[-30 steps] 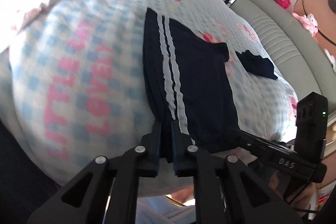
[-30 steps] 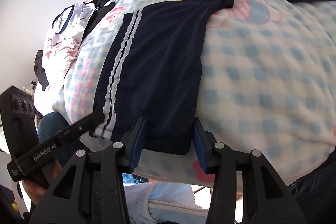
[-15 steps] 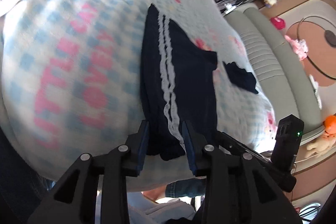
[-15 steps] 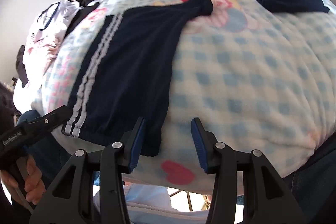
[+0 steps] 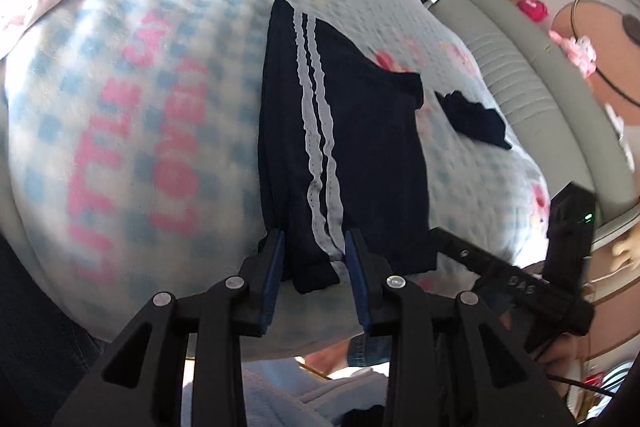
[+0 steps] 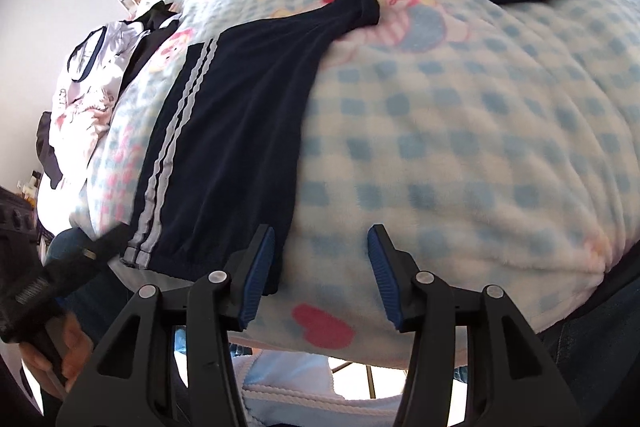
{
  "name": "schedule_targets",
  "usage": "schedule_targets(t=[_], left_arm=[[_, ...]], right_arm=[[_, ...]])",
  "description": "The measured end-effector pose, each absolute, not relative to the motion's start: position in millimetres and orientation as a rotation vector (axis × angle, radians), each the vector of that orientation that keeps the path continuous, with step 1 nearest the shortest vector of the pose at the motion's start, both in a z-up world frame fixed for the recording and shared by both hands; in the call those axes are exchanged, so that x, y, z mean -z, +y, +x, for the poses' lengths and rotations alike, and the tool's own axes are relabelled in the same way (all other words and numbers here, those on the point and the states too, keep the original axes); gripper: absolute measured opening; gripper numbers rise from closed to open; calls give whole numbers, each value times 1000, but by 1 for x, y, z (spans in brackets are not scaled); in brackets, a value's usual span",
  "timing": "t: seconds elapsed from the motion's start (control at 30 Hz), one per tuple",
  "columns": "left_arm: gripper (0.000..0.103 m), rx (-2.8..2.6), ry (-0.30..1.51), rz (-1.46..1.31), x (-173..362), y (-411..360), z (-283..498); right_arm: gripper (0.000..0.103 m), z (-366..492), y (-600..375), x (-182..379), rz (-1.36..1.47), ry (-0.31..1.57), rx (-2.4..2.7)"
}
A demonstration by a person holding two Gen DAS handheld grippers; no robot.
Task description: Fold clothes
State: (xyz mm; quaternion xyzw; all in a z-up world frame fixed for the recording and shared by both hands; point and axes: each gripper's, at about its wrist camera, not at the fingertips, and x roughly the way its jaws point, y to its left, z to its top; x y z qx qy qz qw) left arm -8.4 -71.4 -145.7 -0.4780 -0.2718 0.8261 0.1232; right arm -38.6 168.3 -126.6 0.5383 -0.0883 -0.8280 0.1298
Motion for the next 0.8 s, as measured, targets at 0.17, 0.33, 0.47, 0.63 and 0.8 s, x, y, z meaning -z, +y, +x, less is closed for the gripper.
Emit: schedule_targets(t=[0.17, 0.33, 0.47, 0.63, 0.8], left_arm=[[12, -2407, -772, -1376, 144, -65, -11], [8, -2516, -710, -1280, 119, -68, -1], [11, -2531, -739, -1405, 132, -77, -4], [36, -2483, -848, -1374, 130, -91, -10], [35, -2544, -690, -1311, 115, -90, -49]], right_arm=[[50, -38, 166, 122, 1537, -282, 2386], [50, -39, 163, 116, 1509, -280, 2378], [54, -37, 156, 121, 1528, -242, 2366], [55, -40, 155, 121, 1543, -220, 2375], [55, -57, 152, 97, 1450, -140, 2419]])
